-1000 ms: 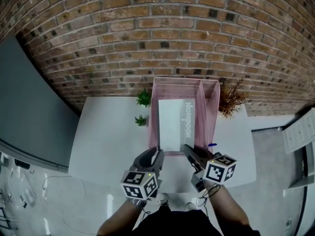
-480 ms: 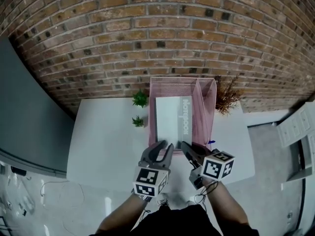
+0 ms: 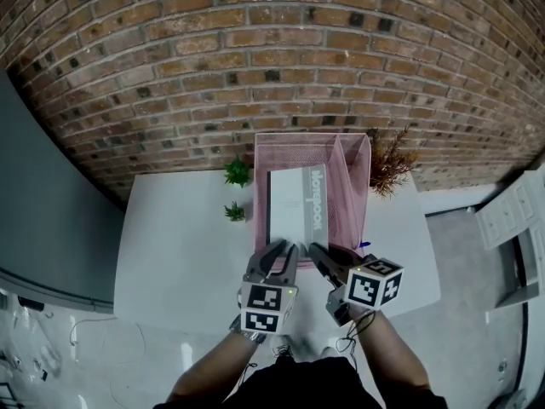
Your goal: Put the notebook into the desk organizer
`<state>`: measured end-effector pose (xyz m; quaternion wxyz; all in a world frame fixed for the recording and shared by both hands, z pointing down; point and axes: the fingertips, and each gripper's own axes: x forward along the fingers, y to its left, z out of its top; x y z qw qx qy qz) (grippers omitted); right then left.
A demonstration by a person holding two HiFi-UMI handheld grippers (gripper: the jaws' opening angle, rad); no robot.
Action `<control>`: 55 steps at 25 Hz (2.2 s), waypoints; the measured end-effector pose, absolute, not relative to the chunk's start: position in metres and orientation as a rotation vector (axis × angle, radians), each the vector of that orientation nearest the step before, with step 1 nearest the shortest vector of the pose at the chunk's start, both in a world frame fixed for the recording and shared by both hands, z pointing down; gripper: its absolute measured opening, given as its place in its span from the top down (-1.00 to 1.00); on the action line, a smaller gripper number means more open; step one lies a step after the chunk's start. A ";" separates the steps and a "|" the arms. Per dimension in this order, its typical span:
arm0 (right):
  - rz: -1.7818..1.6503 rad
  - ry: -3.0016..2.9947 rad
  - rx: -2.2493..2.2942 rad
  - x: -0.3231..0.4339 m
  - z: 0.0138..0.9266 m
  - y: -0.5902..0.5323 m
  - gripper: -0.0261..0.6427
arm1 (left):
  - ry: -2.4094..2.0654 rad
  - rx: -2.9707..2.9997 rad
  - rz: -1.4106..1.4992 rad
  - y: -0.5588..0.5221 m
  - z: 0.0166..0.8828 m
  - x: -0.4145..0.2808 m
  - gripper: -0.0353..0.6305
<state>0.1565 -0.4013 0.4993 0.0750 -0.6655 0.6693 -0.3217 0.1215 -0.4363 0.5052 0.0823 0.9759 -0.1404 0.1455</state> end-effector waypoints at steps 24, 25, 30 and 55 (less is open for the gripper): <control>-0.954 2.124 -2.160 0.162 0.501 -0.362 0.44 | -0.506 2.903 0.505 -0.440 0.513 0.125 0.70; -0.940 2.120 -2.164 0.162 0.500 -0.358 0.44 | -0.509 2.901 0.505 -0.440 0.514 0.125 0.70; -0.800 2.130 -2.175 0.160 0.481 -0.343 0.68 | -0.542 2.887 0.481 -0.439 0.511 0.122 0.70; -0.440 2.463 -1.844 0.112 0.422 -0.167 0.91 | -0.783 2.838 0.283 -0.219 0.438 0.045 0.88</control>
